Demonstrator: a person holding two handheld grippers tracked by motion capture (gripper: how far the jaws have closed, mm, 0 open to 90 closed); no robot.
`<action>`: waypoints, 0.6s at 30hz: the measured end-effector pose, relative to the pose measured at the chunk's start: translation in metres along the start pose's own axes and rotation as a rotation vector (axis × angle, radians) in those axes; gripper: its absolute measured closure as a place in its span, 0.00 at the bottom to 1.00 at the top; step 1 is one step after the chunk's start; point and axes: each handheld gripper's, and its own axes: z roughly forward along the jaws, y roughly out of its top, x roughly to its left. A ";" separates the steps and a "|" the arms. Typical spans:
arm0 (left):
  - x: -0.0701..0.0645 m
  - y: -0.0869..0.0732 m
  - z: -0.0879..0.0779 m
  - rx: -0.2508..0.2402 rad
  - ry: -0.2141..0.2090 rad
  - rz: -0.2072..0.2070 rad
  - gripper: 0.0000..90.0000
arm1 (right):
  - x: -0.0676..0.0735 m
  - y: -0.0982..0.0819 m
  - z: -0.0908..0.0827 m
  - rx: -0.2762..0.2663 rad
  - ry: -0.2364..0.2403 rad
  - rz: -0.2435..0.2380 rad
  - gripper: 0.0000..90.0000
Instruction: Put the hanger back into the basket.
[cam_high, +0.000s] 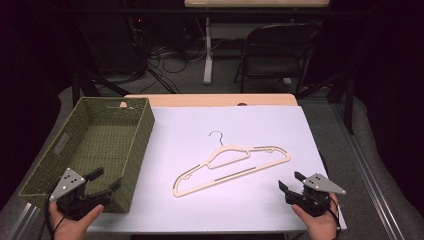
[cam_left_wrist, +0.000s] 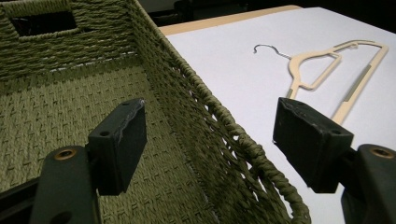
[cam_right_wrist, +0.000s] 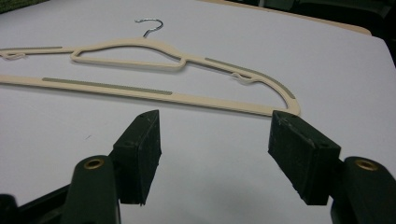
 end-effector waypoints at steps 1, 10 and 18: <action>0.000 0.000 0.000 0.000 0.000 0.000 0.29 | 0.000 0.000 0.000 0.000 0.000 0.000 0.38; 0.000 0.001 -0.002 -0.003 -0.004 -0.002 0.29 | 0.005 0.005 0.006 0.062 0.027 -0.079 0.36; 0.001 0.002 -0.004 -0.009 -0.002 -0.007 0.29 | 0.007 0.020 0.009 0.116 0.092 -0.152 0.43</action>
